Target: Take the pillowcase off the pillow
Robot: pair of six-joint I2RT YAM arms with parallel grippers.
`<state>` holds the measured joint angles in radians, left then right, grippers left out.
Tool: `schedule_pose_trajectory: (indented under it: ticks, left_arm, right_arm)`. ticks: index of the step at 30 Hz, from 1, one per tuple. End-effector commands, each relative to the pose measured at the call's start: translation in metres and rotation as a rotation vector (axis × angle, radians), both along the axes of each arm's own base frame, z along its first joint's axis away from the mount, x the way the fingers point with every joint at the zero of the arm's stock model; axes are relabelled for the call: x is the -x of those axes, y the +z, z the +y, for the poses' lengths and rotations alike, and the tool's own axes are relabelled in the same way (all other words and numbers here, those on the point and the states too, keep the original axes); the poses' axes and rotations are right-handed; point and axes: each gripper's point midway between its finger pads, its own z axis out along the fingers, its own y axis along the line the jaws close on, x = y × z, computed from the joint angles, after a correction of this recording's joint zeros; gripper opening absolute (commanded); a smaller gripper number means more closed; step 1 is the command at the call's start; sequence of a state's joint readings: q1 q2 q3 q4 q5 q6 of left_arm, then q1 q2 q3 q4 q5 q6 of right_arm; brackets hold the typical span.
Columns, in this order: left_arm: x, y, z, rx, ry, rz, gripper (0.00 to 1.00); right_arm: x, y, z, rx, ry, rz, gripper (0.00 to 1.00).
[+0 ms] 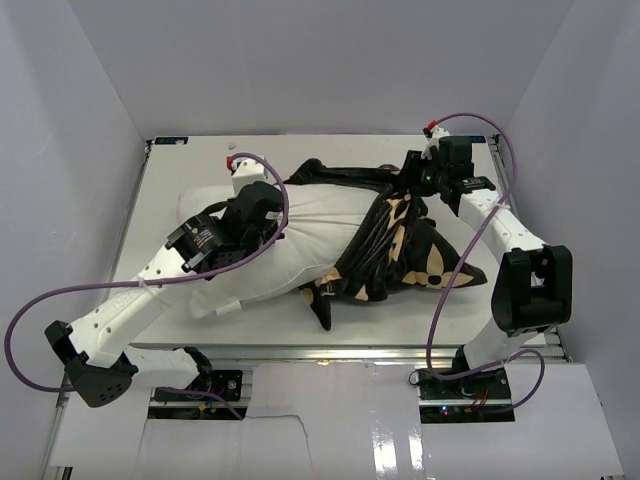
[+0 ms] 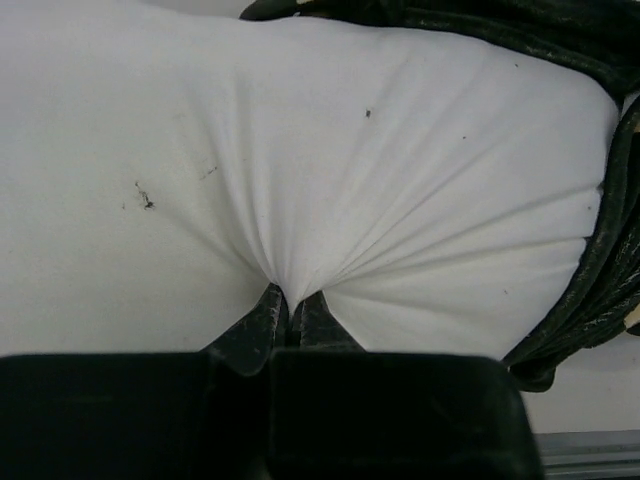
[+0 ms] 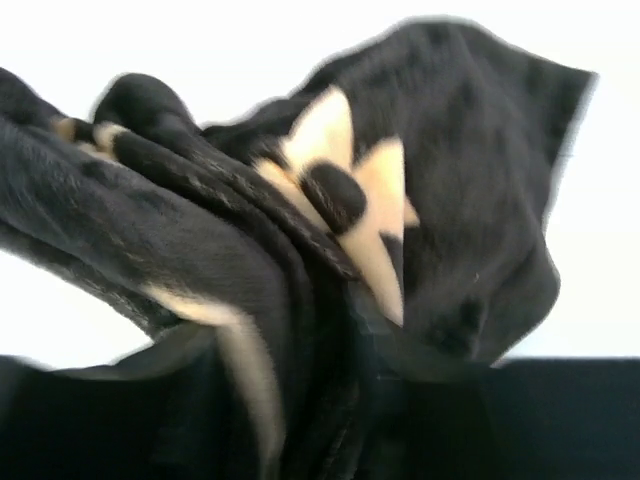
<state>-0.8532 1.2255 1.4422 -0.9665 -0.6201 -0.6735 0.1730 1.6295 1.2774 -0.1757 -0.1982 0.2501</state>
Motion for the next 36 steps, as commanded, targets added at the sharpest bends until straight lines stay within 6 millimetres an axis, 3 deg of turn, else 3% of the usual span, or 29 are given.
schedule_pose_trajectory:
  ticks: [1, 2, 3, 4, 5, 7, 9, 10, 11, 13, 14, 15, 16, 17, 18, 21, 24, 27, 29, 30, 33, 34, 35, 36]
  left_arm:
    - [-0.004, 0.032, 0.045, -0.065, 0.133, -0.112, 0.0]
    - [-0.006, 0.028, 0.043, -0.068, 0.137, -0.105, 0.0]
    - [-0.008, 0.021, 0.041, -0.077, 0.139, -0.096, 0.0]
    - [-0.013, 0.018, 0.036, -0.071, 0.136, -0.096, 0.0]
    - [-0.017, 0.014, 0.036, -0.07, 0.146, -0.091, 0.0]
    - [-0.024, 0.002, 0.027, -0.055, 0.128, -0.066, 0.0]
    - [-0.03, -0.003, 0.024, -0.052, 0.128, -0.054, 0.0]
    - [-0.034, -0.006, 0.018, -0.049, 0.12, -0.049, 0.0]
    - [-0.038, -0.006, 0.017, -0.046, 0.123, -0.049, 0.0]
    - [-0.045, -0.007, 0.013, -0.045, 0.116, -0.042, 0.0]
    - [-0.048, -0.007, 0.014, -0.043, 0.121, -0.036, 0.0]
    - [-0.049, -0.007, 0.013, -0.038, 0.121, -0.034, 0.0]
    - [-0.052, -0.005, 0.012, -0.03, 0.124, -0.035, 0.0]
    - [-0.054, -0.006, 0.01, -0.023, 0.121, -0.03, 0.0]
    - [-0.056, -0.003, 0.008, -0.012, 0.117, -0.034, 0.0]
    - [-0.062, -0.007, -0.002, -0.013, 0.094, -0.014, 0.0]
    - [-0.066, -0.005, -0.012, 0.0, 0.069, -0.005, 0.0]
    - [-0.067, 0.001, -0.02, 0.012, 0.041, 0.002, 0.0]
    - [-0.068, 0.013, -0.02, 0.015, 0.029, -0.009, 0.0]
    - [-0.069, 0.016, -0.02, 0.012, 0.027, -0.005, 0.0]
    - [-0.077, 0.038, 0.0, 0.016, 0.055, -0.018, 0.0]
    - [-0.084, 0.04, 0.01, 0.017, 0.075, -0.011, 0.0]
    - [-0.084, 0.044, 0.018, -0.001, 0.074, -0.005, 0.0]
    - [-0.087, 0.058, 0.022, 0.014, 0.081, -0.029, 0.0]
  right_arm:
    - [-0.001, 0.047, 0.002, 0.005, 0.085, -0.169, 0.52]
    - [0.006, 0.055, 0.008, 0.001, 0.115, -0.186, 0.64]
    - [0.015, 0.064, 0.014, -0.018, 0.145, -0.202, 0.69]
    - [0.026, 0.087, 0.015, -0.026, 0.15, -0.256, 0.73]
    - [0.032, 0.091, 0.012, -0.028, 0.136, -0.264, 0.78]
    - [0.051, 0.112, 0.006, -0.022, 0.12, -0.301, 0.81]
    - [0.065, 0.115, -0.002, -0.015, 0.085, -0.292, 0.8]
    - [0.081, 0.126, -0.002, -0.022, 0.091, -0.321, 0.79]
    - [0.093, 0.108, -0.002, -0.023, 0.101, -0.29, 0.78]
    - [0.117, 0.107, 0.001, -0.023, 0.125, -0.312, 0.74]
    - [0.129, 0.082, 0.002, -0.02, 0.137, -0.267, 0.73]
    - [0.138, 0.072, 0.005, -0.029, 0.15, -0.255, 0.72]
    - [0.153, 0.077, 0.013, -0.053, 0.184, -0.292, 0.7]
    - [0.162, 0.068, 0.019, -0.065, 0.204, -0.286, 0.7]
    - [0.181, 0.046, 0.029, -0.076, 0.242, -0.255, 0.7]
    - [0.207, 0.007, 0.038, -0.066, 0.256, -0.201, 0.7]
    - [0.215, -0.008, 0.048, -0.092, 0.247, -0.189, 0.69]
    - [0.202, -0.034, 0.044, -0.035, 0.163, -0.139, 0.63]
    - [0.185, -0.036, 0.038, -0.034, 0.07, -0.153, 0.58]
    - [0.18, -0.046, 0.035, -0.017, 0.041, -0.128, 0.55]
    - [0.174, -0.046, 0.019, 0.032, -0.055, -0.107, 0.37]
    - [0.168, -0.043, 0.008, 0.057, -0.116, -0.133, 0.18]
    - [0.165, -0.04, 0.0, 0.078, -0.151, -0.15, 0.08]
    - [0.163, -0.038, -0.014, 0.101, -0.198, -0.153, 0.08]
